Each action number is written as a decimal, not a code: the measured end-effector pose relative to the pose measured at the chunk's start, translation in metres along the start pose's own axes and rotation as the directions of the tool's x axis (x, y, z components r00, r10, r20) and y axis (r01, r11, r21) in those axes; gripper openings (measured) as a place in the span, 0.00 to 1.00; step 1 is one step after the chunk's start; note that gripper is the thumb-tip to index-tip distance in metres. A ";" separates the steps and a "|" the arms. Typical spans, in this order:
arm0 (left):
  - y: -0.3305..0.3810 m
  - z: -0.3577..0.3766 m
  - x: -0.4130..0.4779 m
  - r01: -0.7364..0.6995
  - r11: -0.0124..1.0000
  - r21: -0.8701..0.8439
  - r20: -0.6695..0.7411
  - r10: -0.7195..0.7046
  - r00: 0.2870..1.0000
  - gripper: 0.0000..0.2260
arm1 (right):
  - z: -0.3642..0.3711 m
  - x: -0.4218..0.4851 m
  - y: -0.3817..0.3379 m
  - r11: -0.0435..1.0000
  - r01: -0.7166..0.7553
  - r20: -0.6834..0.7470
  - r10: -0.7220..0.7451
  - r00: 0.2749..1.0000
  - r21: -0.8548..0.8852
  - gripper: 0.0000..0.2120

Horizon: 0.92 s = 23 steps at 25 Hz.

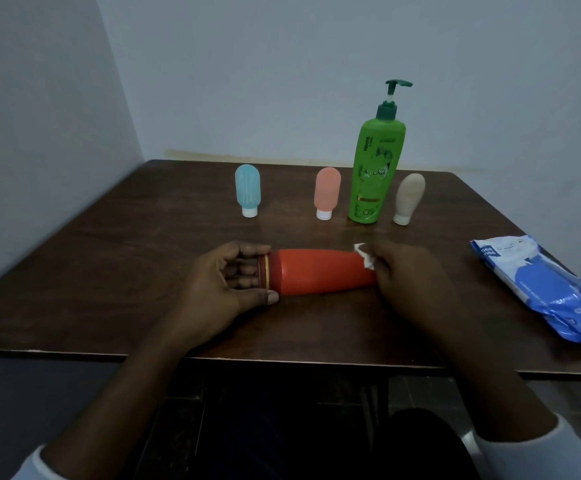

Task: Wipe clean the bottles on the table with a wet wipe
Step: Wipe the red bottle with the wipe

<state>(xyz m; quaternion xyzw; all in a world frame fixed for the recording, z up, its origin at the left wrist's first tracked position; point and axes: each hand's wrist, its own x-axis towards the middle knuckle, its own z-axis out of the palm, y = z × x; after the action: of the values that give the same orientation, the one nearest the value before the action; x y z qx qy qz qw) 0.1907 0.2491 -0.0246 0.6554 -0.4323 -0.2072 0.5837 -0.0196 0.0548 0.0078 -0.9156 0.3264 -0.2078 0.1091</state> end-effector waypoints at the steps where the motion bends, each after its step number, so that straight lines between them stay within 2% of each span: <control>1: 0.005 0.001 0.001 -0.015 1.000 -0.006 0.010 0.015 1.000 0.31 | -0.001 0.001 0.003 1.000 -0.016 -0.013 0.016 1.000 0.024 0.17; 5: 0.026 -0.003 0.037 -0.099 0.992 -0.081 0.048 0.103 0.994 0.31 | 0.003 0.024 -0.001 0.993 0.055 -0.068 -0.048 0.996 0.107 0.15; 7: 0.043 -0.007 0.070 -0.172 0.976 -0.133 0.044 0.179 0.983 0.31 | 0.002 0.043 -0.010 0.956 0.106 -0.054 -0.095 0.994 0.275 0.15; 10: 0.068 -0.004 0.111 -0.215 0.961 -0.172 0.129 0.238 0.963 0.31 | -0.003 0.078 -0.027 0.824 0.107 -0.005 -0.126 0.992 0.557 0.11; 14: 0.069 0.011 0.138 -0.213 0.955 -0.205 0.245 0.261 0.934 0.35 | -0.019 0.121 -0.038 0.629 0.094 -0.073 -0.059 0.996 0.772 0.13; 15: 0.063 0.013 0.142 -0.213 0.948 -0.236 0.239 0.269 0.933 0.37 | -0.019 0.128 -0.035 0.616 0.118 -0.119 -0.039 0.992 0.779 0.14; 19: 0.042 0.010 0.147 -0.116 0.893 -0.436 0.226 0.233 0.946 0.40 | 0.008 0.130 -0.013 0.688 0.200 -0.342 0.075 0.937 0.697 0.17; 21: 0.036 0.009 0.152 -0.072 0.898 -0.435 0.297 0.219 0.929 0.40 | 0.016 0.124 -0.012 0.727 0.252 -0.415 0.049 0.909 0.639 0.17; 23: 0.033 0.011 0.153 -0.033 0.907 -0.420 0.352 0.196 0.915 0.39 | 0.011 0.113 -0.020 0.768 0.368 -0.520 -0.055 0.853 0.524 0.16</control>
<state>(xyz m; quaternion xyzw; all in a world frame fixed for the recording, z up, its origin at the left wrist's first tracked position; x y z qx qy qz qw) 0.2537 0.1207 0.0401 0.4392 -0.5245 -0.3820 0.6214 0.0752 -0.0016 0.0398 -0.7834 0.1499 -0.5302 0.2877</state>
